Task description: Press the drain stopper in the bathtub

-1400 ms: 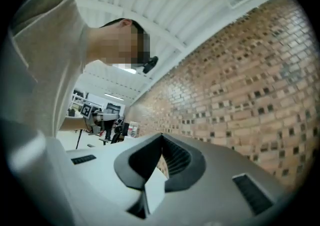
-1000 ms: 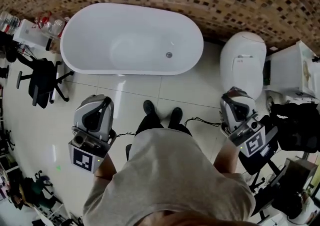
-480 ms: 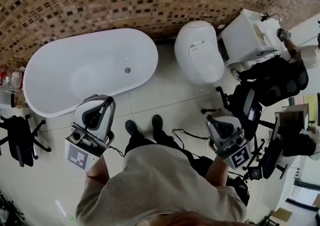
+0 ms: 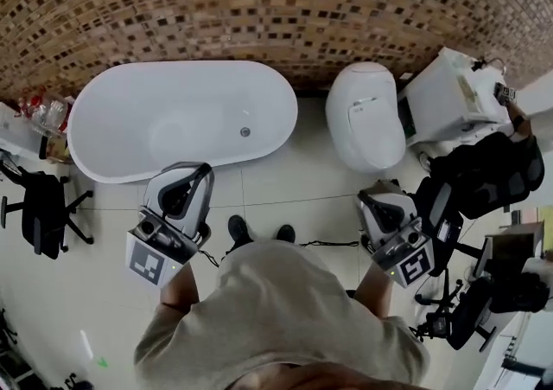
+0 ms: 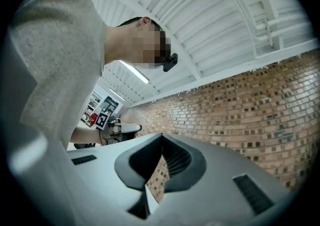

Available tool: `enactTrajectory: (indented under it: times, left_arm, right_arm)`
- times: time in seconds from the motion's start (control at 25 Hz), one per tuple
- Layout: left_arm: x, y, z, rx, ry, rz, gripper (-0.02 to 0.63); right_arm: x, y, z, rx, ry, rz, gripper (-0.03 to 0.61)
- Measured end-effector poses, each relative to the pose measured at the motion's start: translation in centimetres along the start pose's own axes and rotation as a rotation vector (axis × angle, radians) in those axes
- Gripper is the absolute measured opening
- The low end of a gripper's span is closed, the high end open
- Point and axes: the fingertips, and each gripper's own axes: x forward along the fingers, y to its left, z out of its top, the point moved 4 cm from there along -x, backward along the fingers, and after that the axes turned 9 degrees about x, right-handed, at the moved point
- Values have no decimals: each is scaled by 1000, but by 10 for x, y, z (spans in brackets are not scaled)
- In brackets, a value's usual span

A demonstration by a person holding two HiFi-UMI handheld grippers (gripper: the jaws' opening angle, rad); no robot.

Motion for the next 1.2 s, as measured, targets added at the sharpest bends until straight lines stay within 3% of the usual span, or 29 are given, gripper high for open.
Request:
enactTrajectory:
  times: [0.16,0.36,0.64,1.2]
  left_arm:
    - [-12,-14,16,31,-5,63,-5]
    - [-18,-25,27,17,-43,77,-5]
    - [-14,-36,53,-2,-161,27,-5]
    - [-17,-52,59,65,-126,-11,-5]
  right_arm:
    - [5,-2,22,-12,-123,56,0]
    - [2,6,43,-30,-214,92,0]
    - [-10,20,41,-19,-213,85,0]
    - [-4,28,39,-9,-223,117,0]
